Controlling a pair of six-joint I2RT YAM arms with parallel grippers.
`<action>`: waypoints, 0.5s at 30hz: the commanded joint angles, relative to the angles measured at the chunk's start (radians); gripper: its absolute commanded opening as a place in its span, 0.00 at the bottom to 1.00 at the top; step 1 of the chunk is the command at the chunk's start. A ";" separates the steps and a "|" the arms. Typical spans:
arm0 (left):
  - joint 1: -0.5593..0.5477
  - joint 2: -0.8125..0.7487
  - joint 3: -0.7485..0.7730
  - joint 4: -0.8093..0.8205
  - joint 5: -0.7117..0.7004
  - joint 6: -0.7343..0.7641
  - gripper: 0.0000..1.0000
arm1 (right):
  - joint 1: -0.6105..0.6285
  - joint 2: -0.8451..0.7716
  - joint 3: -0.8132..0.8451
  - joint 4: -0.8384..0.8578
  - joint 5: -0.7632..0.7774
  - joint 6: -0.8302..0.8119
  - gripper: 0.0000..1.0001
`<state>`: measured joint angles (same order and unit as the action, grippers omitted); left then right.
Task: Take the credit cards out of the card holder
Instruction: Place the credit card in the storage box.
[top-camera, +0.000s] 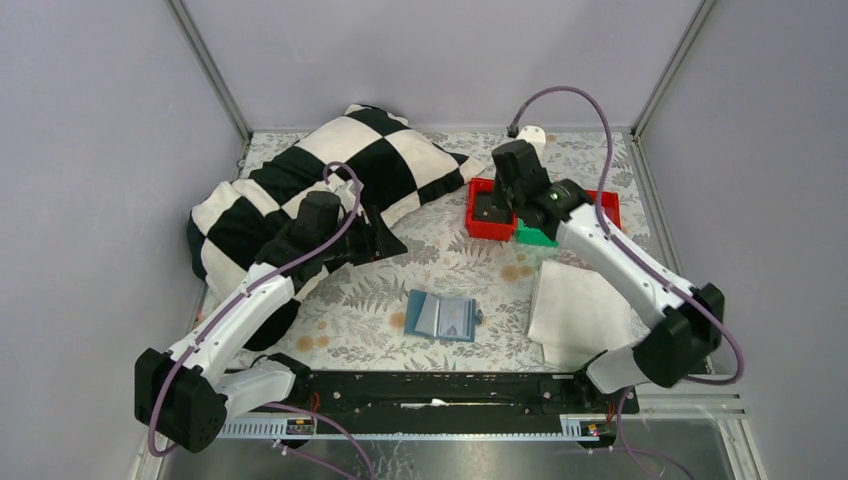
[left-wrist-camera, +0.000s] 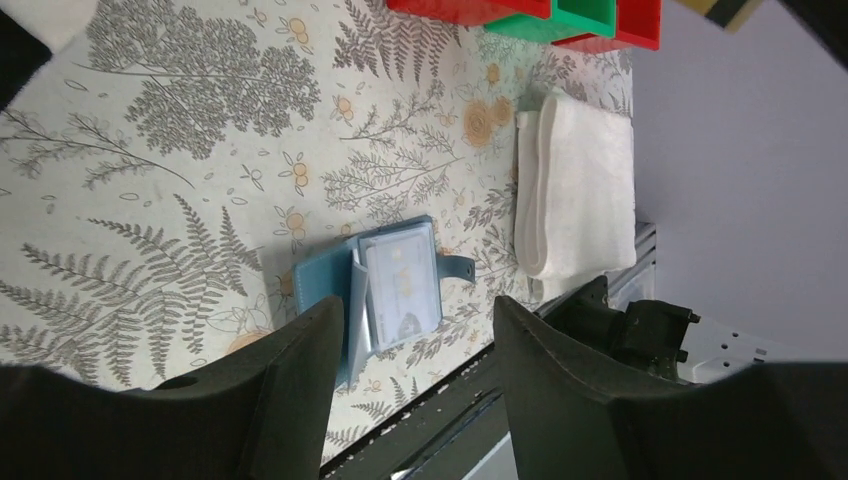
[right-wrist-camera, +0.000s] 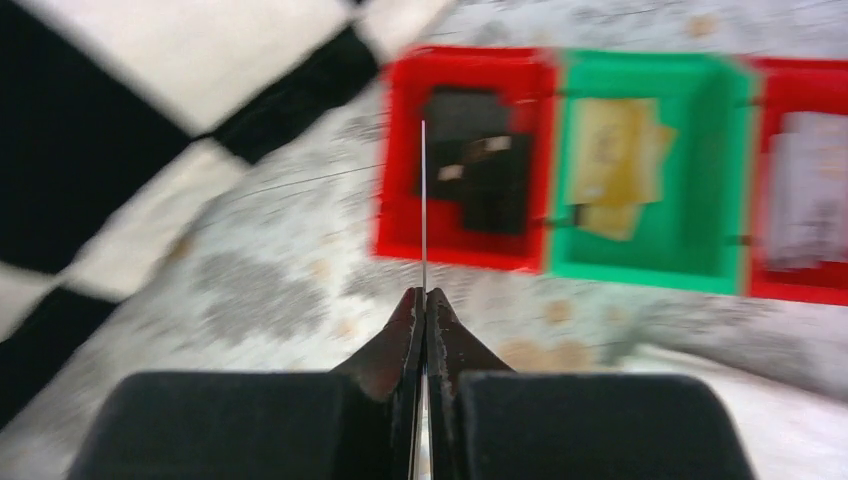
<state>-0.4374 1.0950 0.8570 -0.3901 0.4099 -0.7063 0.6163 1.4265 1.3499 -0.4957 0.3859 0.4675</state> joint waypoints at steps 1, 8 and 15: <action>0.005 0.002 0.056 -0.022 -0.047 0.054 0.63 | -0.077 0.159 0.153 -0.201 0.316 -0.177 0.00; 0.005 0.028 0.064 -0.073 -0.062 0.099 0.69 | -0.160 0.366 0.208 -0.157 0.424 -0.296 0.00; 0.009 -0.003 0.084 -0.123 -0.080 0.134 0.71 | -0.241 0.495 0.201 -0.092 0.424 -0.343 0.00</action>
<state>-0.4358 1.1229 0.8856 -0.5014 0.3489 -0.6121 0.4133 1.8713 1.5394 -0.6369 0.7456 0.1814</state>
